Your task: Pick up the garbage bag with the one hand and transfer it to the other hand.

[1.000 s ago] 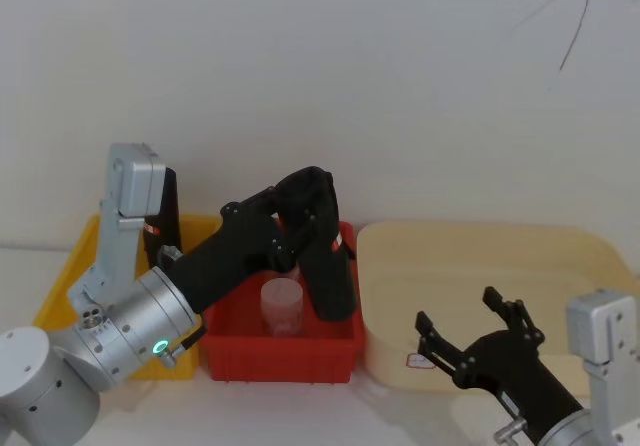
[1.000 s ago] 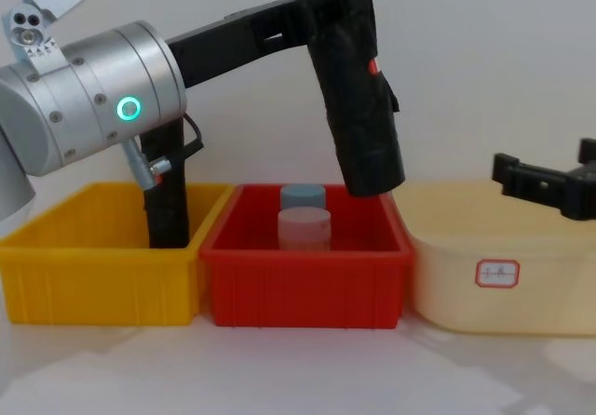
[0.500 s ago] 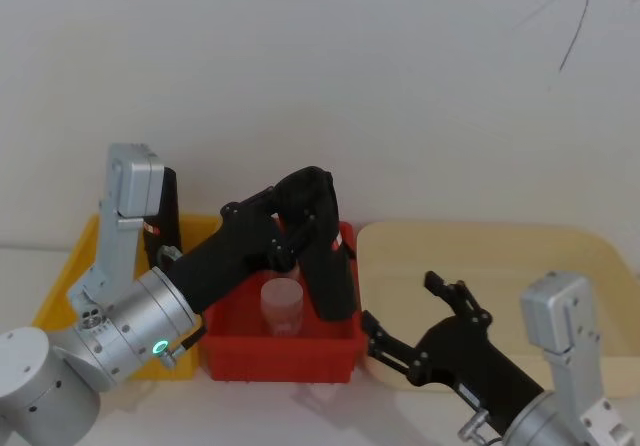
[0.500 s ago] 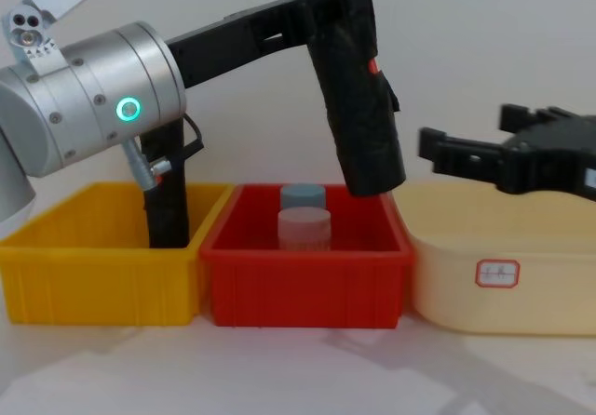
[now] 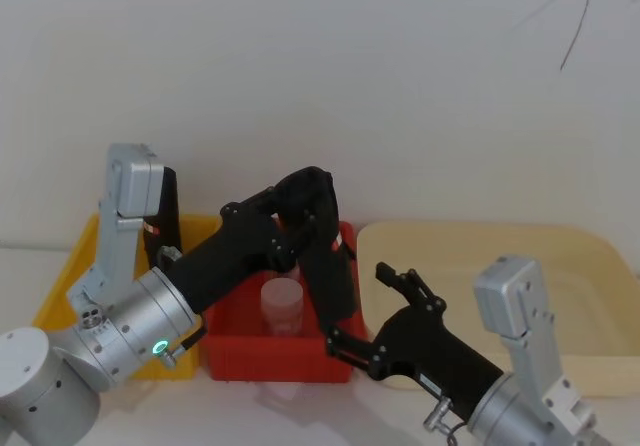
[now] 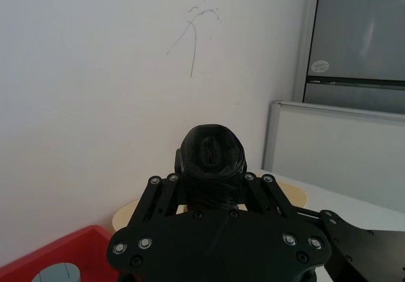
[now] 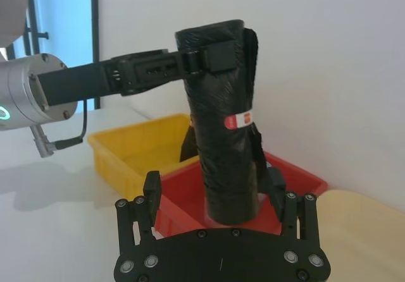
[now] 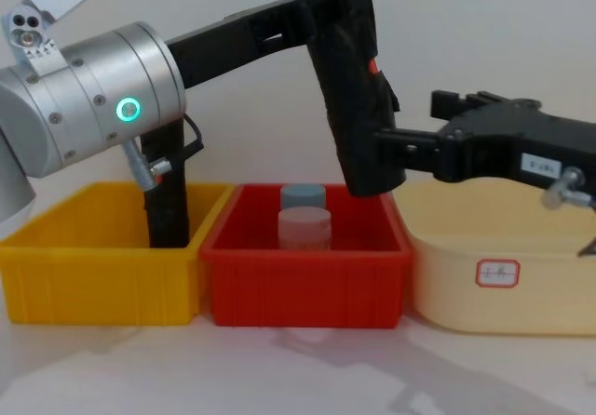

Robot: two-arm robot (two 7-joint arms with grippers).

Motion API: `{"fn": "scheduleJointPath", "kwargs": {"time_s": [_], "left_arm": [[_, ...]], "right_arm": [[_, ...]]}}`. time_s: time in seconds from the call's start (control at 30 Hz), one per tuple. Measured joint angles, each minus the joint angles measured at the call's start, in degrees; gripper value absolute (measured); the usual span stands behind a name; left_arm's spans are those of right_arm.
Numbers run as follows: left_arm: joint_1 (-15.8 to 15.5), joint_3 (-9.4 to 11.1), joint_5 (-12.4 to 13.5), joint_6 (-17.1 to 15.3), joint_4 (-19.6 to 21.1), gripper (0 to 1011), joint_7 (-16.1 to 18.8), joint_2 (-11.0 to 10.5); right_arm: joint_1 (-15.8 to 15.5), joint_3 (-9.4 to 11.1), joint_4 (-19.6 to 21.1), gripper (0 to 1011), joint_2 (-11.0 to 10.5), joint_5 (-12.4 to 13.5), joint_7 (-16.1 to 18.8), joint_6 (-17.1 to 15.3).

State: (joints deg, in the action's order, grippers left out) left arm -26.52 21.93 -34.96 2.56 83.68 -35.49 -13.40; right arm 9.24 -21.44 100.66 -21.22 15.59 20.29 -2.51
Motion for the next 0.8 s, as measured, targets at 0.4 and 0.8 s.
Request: {"fn": "scheduleJointPath", "kwargs": {"time_s": [0.4, 0.8], "left_arm": [[0.0, 0.0, 0.0, 0.0, 0.0, 371, 0.0, 0.0], [0.0, 0.0, 0.0, 0.0, 0.0, 371, 0.0, 0.0]], "right_arm": [[3.2, -1.5, -3.3, 1000, 0.9, 0.7, 1.8, 0.9], [6.7, -3.0, -7.9, 1000, 2.2, 0.3, 2.8, 2.3]]}}
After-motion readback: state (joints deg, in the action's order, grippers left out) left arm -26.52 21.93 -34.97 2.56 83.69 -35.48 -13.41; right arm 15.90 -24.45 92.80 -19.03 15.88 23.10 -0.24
